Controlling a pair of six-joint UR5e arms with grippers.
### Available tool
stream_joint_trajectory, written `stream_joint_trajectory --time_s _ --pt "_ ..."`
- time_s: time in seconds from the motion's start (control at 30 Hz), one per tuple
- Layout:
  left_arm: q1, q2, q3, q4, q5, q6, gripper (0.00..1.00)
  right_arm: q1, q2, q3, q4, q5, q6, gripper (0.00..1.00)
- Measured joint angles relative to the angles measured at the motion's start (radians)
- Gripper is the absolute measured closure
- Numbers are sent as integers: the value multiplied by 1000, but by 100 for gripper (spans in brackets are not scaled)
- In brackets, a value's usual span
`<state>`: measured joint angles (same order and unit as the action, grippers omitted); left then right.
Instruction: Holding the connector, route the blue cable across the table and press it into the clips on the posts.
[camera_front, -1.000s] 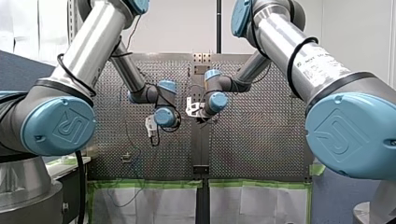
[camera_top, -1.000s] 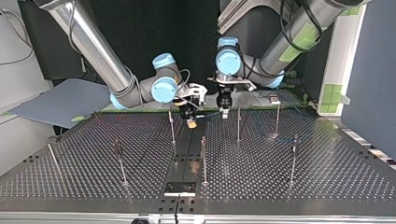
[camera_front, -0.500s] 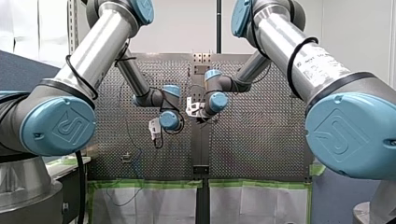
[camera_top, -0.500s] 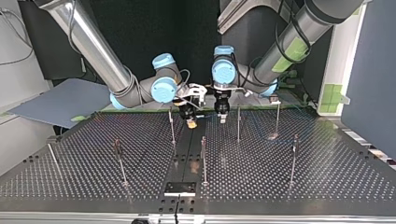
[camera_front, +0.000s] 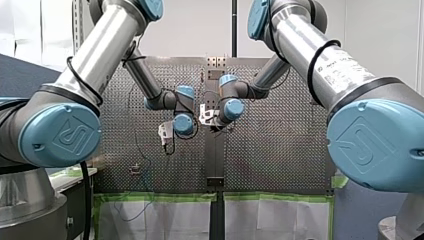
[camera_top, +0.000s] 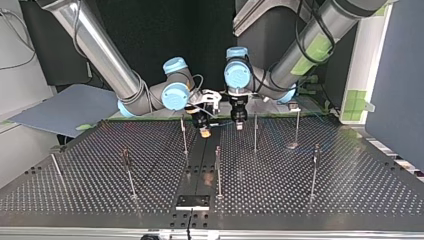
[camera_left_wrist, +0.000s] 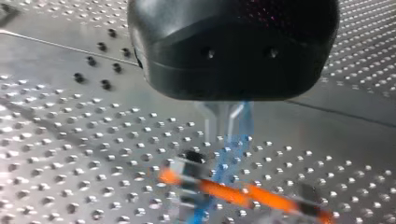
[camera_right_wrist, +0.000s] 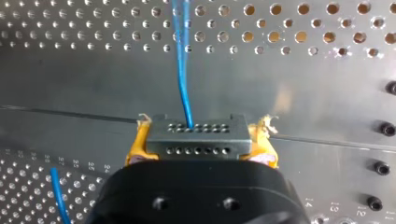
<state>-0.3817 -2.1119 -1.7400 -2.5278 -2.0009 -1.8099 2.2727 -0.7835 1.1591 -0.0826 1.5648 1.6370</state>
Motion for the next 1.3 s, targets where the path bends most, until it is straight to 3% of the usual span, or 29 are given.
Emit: stream_joint_trajectory --time_s 0.2,0.4,0.6,0.9,1.07,1.3 --pt "-12 9 -1 -2 -46 -2 100 0 0 0 0 0 0 100" --pt "-17 10 -2 -7 -53 -3 100 0 -3 -7 6 -1 -6 100" --pt "-19 18 -1 -9 -54 2 100 2 -34 -19 43 0 -11 100" --pt "-20 85 -1 -34 -53 11 100 6 -110 -19 97 10 15 100" --pt "-20 126 -1 -70 -54 12 100 5 -158 -12 117 15 49 100" --pt "-25 184 -1 -109 -51 14 100 1 -218 -7 154 15 83 100"
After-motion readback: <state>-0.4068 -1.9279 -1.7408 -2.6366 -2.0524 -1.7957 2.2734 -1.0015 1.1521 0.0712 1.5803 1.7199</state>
